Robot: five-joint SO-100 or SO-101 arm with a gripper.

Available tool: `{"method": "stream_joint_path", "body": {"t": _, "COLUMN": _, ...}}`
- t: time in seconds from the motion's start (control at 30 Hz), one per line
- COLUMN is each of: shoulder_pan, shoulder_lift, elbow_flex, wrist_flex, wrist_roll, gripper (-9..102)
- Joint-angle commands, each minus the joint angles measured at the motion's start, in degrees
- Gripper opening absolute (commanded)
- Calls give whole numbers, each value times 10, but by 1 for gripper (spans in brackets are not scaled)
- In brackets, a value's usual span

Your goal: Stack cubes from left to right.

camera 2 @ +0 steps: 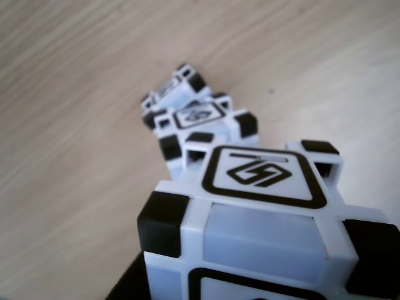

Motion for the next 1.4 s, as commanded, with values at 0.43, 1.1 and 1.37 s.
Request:
{"method": "stream_joint_path", "body": {"t": 0.43, "shoulder_pan": -3, "shoulder_lift": 8, "elbow_flex": 31, "wrist_flex": 16, "wrist_roll": -8, "gripper": 0}}
{"method": "stream_joint_path", "body": {"t": 1.1, "shoulder_pan": 5, "shoulder_lift": 9, "elbow_flex": 44, "wrist_flex": 16, "wrist_roll": -32, "gripper": 0}}
{"method": "stream_joint_path", "body": {"t": 1.37, "shoulder_pan": 4, "shoulder_lift": 11, "elbow_flex": 44, "wrist_flex": 16, "wrist_roll": -28, "gripper": 10}}
